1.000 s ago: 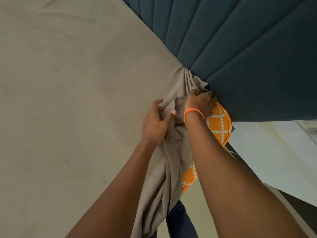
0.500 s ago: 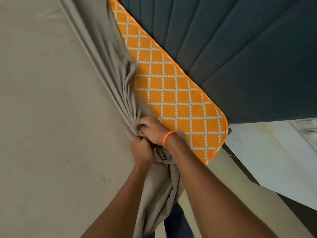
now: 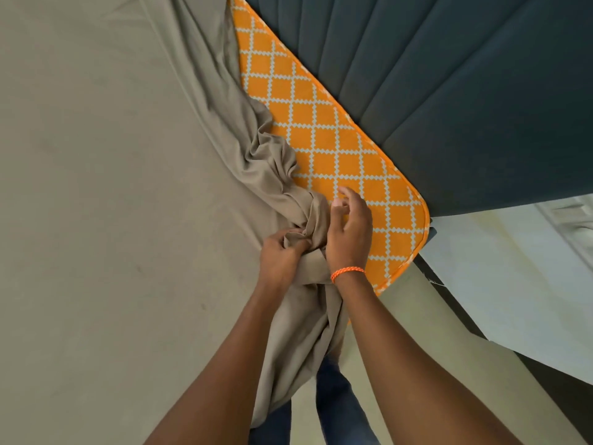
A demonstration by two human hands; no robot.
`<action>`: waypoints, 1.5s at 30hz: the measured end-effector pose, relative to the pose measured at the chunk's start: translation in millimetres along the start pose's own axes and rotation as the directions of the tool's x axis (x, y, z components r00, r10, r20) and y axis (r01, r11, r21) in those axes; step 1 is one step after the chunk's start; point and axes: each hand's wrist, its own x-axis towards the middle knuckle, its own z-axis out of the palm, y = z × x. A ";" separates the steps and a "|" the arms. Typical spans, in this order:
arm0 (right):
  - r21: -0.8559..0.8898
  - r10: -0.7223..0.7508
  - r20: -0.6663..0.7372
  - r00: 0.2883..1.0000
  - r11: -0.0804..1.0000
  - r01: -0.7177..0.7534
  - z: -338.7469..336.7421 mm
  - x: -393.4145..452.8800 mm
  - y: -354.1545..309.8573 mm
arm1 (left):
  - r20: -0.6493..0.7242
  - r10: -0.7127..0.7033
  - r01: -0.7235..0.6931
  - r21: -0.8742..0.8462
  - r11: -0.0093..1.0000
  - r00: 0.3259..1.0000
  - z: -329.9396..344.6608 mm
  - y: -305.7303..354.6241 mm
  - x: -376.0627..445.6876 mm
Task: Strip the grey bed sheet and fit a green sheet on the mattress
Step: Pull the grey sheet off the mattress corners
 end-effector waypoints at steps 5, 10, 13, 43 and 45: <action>0.003 -0.231 0.015 0.973 0.973 0.231 -25.7 -40.2 5.9 | -0.137 0.147 -0.138 0.072 0.988 0.980 14.3 -7.3 -19.7; -0.114 -0.271 0.197 0.942 0.948 0.296 -38.2 -80.3 17.2 | -0.237 0.158 -0.184 -0.089 0.979 0.958 28.3 2.3 -38.2; 0.064 -0.133 0.323 0.937 0.991 0.118 -44.9 -86.1 19.1 | -0.314 0.174 -0.226 -0.136 0.965 0.933 29.8 15.5 -49.2; 0.269 -0.234 0.703 0.671 0.962 0.054 -147.9 -439.5 -309.0 | -0.640 0.207 -0.332 -0.079 0.940 0.740 -304.1 -1.8 -530.8; 0.311 -0.270 0.678 0.684 0.948 0.065 -145.8 -501.8 -332.5 | -0.631 0.197 -0.306 -0.067 0.950 0.751 -353.2 -27.5 -577.4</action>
